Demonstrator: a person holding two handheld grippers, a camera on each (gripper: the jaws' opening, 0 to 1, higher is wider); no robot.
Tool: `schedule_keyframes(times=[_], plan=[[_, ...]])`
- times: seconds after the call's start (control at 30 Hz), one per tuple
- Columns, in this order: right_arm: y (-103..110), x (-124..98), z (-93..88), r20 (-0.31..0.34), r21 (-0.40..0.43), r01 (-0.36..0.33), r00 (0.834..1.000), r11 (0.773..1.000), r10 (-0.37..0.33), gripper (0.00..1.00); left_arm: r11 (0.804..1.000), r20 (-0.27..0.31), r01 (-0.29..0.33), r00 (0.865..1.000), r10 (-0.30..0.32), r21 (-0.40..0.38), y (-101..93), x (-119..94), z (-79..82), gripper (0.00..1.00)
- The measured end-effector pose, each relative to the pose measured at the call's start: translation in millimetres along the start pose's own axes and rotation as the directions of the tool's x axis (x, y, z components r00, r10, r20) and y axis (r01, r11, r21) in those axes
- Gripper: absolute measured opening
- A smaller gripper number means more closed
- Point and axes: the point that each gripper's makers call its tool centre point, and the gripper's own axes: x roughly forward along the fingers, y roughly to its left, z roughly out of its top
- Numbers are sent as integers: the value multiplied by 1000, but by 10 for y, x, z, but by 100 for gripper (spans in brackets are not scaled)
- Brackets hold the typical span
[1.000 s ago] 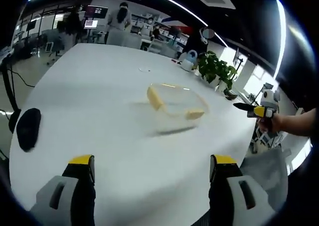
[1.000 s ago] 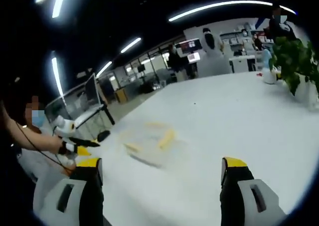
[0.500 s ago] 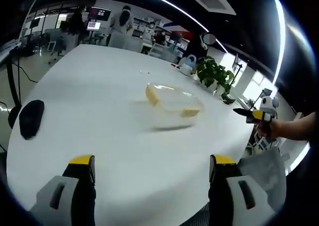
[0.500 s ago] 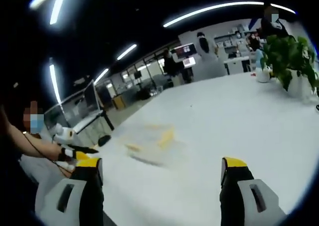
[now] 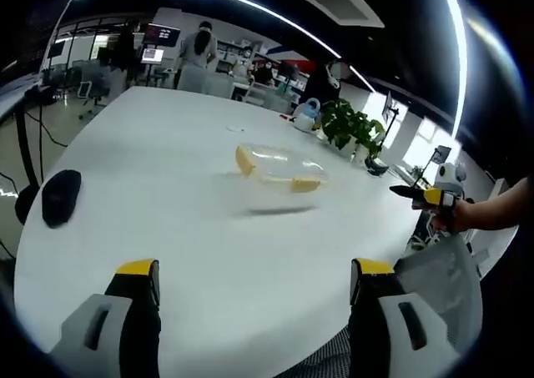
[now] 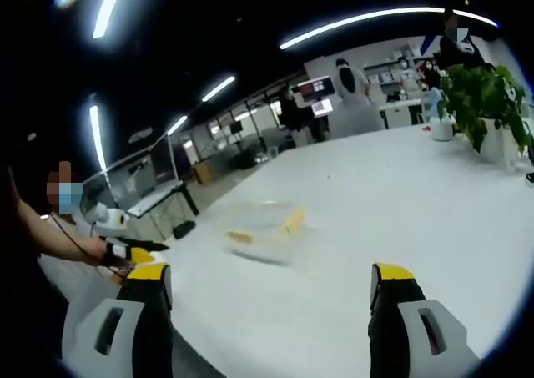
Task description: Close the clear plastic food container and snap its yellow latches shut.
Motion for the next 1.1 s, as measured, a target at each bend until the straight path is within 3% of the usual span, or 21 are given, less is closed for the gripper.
schedule_keyframes(times=[0.13,0.2,0.3,0.57,0.87,1.1], plan=[[49,-25,73,51,15,8,999,1000,-9,100,1000,31,7,1000,-7,-15,-42,-18,7,96],[76,-27,100,63,-18,6,998,1000,-5,100,1000,53,8,999,-7,-6,-61,-32,37,96],[111,-41,147,80,-39,5,997,999,-1,100,1000,125,9,992,-11,16,-92,-71,156,96],[190,-77,246,141,-71,2,990,997,8,100,997,212,-1,977,-14,71,-112,-168,271,98],[289,-121,280,164,-99,-8,986,995,25,99,986,240,18,969,-58,164,-255,-243,259,95],[298,-127,280,164,-115,0,986,993,19,100,986,231,15,971,-54,169,-258,-244,218,98]])
